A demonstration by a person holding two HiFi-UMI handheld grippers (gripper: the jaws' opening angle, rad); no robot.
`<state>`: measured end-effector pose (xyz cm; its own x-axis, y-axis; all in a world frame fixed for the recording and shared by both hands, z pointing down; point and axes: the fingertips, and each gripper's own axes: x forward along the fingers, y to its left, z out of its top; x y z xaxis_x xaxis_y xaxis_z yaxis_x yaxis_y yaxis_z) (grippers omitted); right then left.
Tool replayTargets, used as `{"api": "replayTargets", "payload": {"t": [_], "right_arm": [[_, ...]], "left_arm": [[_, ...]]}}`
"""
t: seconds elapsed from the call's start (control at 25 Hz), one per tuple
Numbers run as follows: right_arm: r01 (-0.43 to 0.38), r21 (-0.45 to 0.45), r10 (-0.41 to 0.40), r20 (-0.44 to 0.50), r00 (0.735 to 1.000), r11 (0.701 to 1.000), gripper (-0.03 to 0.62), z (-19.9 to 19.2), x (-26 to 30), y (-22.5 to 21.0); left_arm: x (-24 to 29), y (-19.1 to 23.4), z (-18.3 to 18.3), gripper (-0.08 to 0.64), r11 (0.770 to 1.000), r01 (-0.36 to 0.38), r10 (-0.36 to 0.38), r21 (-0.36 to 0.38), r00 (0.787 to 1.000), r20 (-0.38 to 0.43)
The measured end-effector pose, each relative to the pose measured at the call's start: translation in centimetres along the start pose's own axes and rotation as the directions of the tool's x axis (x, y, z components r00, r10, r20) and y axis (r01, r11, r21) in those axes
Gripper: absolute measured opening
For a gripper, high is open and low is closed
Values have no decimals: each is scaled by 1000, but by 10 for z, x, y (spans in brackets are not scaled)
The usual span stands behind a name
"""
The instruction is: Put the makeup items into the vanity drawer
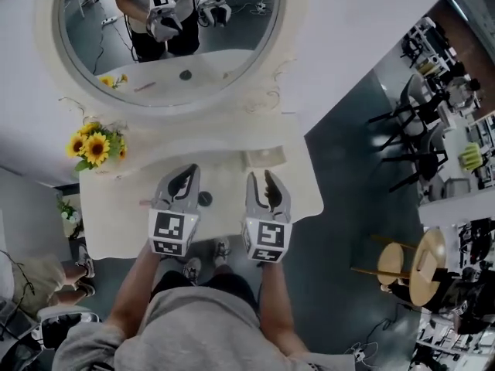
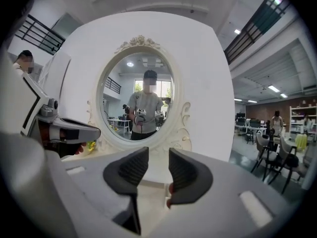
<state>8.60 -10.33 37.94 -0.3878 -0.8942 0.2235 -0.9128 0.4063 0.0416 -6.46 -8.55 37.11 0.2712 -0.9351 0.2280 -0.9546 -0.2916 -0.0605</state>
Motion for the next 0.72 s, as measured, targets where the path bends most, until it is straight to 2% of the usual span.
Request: {"api": "replayTargets", "payload": {"t": [0.32,0.48,0.72], "right_arm": [[84,-12,-83,30,996,996,74,2,-47,30],[113,-18,-112,35,993,993,10,-2,-68,43],[113,-32,-111,47,993,993,6,0,-82,54]], "left_arm": [[-42,-1,6,11,998,58,-60,34,997,44],[-60,-5,2,11,995,86,-89,46,995,53],[-76,-8,0,11,994,100,-102,48,993,56]]}}
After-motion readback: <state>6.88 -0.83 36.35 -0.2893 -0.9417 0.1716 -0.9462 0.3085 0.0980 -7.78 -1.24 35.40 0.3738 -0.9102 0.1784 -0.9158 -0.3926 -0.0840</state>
